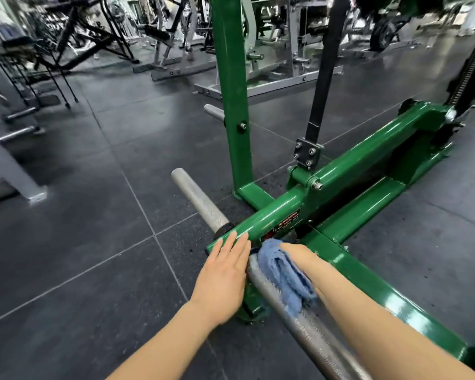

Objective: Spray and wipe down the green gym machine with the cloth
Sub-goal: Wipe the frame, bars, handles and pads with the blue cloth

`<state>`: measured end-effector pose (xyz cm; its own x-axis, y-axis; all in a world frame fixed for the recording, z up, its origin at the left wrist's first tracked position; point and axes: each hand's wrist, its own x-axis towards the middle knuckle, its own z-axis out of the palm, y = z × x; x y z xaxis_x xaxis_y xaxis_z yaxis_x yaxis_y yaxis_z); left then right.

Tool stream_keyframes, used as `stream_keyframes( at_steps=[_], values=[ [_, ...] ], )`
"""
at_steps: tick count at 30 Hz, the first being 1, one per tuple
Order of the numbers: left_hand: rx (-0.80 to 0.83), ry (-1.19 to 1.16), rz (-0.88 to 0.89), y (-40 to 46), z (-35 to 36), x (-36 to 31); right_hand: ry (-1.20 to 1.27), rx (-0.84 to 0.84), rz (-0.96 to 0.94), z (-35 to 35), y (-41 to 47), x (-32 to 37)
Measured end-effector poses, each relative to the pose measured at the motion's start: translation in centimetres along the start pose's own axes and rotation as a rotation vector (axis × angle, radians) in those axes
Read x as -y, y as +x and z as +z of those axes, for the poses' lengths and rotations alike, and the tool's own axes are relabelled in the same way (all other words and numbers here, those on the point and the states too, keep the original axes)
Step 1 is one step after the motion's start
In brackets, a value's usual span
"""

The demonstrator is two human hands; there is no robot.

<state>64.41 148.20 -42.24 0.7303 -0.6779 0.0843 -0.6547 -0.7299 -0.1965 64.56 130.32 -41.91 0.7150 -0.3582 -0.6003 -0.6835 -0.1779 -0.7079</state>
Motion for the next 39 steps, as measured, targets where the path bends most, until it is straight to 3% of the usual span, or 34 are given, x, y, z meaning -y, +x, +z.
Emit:
stream_keyframes(
  at_steps=[2, 5, 6, 8, 15, 21, 23, 27, 29, 35, 39],
  values=[
    [-0.033, -0.013, 0.055, -0.1, 0.5, 0.9, -0.116, 0.007, -0.105, 0.0, 0.6, -0.6],
    [-0.100, -0.007, 0.125, 0.4, 0.8, 2.1, -0.579, -0.177, -0.401, 1.1, -0.7, -0.5],
    [-0.107, -0.002, 0.171, 0.6, 1.1, 2.4, -0.612, -0.225, -0.441, 1.3, -1.4, -0.1],
    [-0.074, 0.013, 0.215, 1.5, 0.8, 2.5, -0.569, -0.247, -0.439, 1.4, -1.7, 0.6],
    [-0.062, 0.082, 0.359, 4.1, -0.2, 2.9, -0.339, -0.071, -0.293, 0.7, -0.3, 0.7],
    [-0.085, 0.150, 0.467, 5.9, -0.9, 4.0, -0.708, -0.243, -0.575, 1.4, -2.9, 0.6],
    [-0.090, 0.171, 0.490, 6.3, -0.3, 3.9, -0.687, -0.153, -0.586, 0.6, -2.5, 0.9],
    [-0.089, 0.170, 0.487, 6.5, 0.2, 3.8, -0.542, 0.103, -0.408, -1.5, 0.1, 1.3],
    [-0.076, 0.164, 0.489, 6.5, 0.3, 3.7, -0.533, 0.151, -0.375, -1.6, 0.3, 1.1],
    [-0.095, 0.113, 0.499, 6.5, 0.3, 3.8, -0.827, -0.186, -0.581, 0.3, -3.7, 1.8],
    [-0.082, 0.083, 0.493, 6.5, 0.4, 3.8, -0.708, 0.077, -0.394, -1.3, -0.9, 2.0]
  ],
)
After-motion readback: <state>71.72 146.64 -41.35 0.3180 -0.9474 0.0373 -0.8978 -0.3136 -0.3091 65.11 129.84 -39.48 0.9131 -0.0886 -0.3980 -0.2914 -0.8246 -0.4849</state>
